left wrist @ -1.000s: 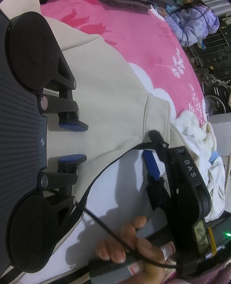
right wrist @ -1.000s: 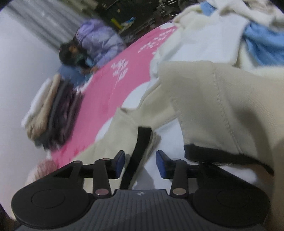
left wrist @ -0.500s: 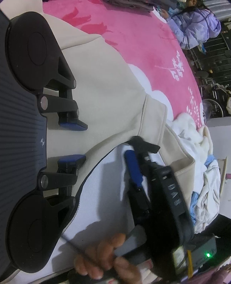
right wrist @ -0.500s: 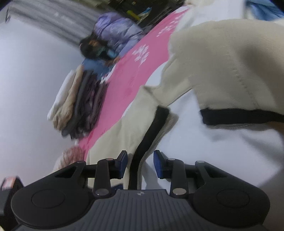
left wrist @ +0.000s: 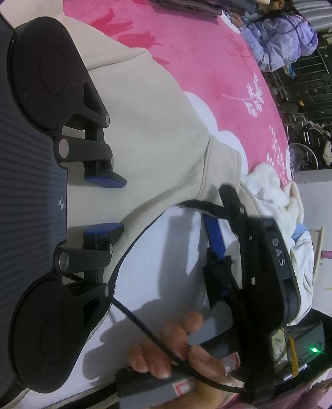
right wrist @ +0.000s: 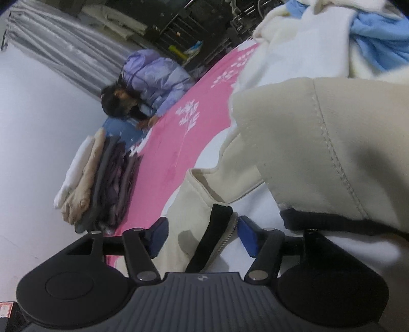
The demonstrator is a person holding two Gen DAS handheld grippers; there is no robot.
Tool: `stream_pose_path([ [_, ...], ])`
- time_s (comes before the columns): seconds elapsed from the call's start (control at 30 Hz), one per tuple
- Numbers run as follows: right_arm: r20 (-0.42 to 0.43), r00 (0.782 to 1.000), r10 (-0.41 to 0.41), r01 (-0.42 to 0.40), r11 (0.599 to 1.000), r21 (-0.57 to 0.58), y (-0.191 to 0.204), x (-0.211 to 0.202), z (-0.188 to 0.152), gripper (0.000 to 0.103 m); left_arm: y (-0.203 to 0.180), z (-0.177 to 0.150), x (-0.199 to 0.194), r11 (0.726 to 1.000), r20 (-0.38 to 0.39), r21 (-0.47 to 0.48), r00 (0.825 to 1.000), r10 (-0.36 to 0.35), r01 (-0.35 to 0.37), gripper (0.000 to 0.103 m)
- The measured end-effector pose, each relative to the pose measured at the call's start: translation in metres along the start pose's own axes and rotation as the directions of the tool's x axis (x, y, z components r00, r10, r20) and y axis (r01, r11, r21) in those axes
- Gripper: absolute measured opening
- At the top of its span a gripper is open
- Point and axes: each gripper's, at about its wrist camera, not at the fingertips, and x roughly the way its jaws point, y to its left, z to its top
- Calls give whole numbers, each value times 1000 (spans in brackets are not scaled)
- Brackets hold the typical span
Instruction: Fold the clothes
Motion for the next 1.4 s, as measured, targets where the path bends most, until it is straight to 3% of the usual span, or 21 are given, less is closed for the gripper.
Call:
stream_pose_path([
  [0.03,-1,1000,10,-10,1000,24,-3,-1,2,32,0,0,0,1000,1,1,1000,0,0,31],
  [0.17,44,998,43,-45,998,43,-8,-20,10,20,-1,-1,-1,1000,3,5,1000,4,-4,31],
  [0.3,70,997,-42,50,992,-119,21,-33,15,13,-1,2,-5,1000,-3,-3,1000,5,-5,31],
  [0.37,84,991,-103,122,960,-253,44,-34,14,13,4,7,-9,999,2,-43,1000,-17,17,31],
  [0.43,109,976,-189,217,882,-419,73,-28,10,13,6,10,-14,998,28,-56,999,-25,27,31],
  [0.57,181,932,-314,351,660,-664,114,-11,-10,13,-7,18,-11,999,49,8,998,-32,32,31],
  [0.7,236,892,-385,410,472,-780,132,4,-28,12,-24,16,9,996,10,85,1000,2,-3,31],
  [0.83,287,846,-449,438,280,-854,126,25,-48,13,-31,12,12,992,25,122,999,23,-25,32],
  [0.87,298,832,-468,450,256,-856,120,30,-49,14,-30,12,12,993,24,117,1000,20,-22,32],
  [0.9,307,818,-487,462,236,-855,112,36,-50,22,-29,12,12,993,22,113,1000,16,-19,32],
  [0.93,302,804,-512,477,252,-842,105,37,-46,23,-28,12,11,994,21,109,1000,13,-16,32],
  [0.97,283,799,-531,489,299,-819,100,32,-39,23,-27,13,11,995,19,104,1000,12,-14,32],
  [1.0,257,808,-531,496,377,-782,96,21,-28,23,-27,14,11,995,14,98,1000,12,-13,32],
  [1.07,212,843,-494,491,546,-679,95,-20,-8,25,-28,15,11,996,6,87,1000,11,-12,32],
  [1.1,202,858,-472,481,603,-636,95,-43,-3,28,-28,16,11,996,0,83,1000,13,-13,32],
  [1.23,160,914,-373,401,777,-486,102,-156,-6,39,-30,23,11,998,-34,61,999,29,-27,33],
  [1.4,31,884,-466,415,754,-509,90,-200,-73,48,-16,30,-1,993,-62,-105,997,40,-46,40],
])
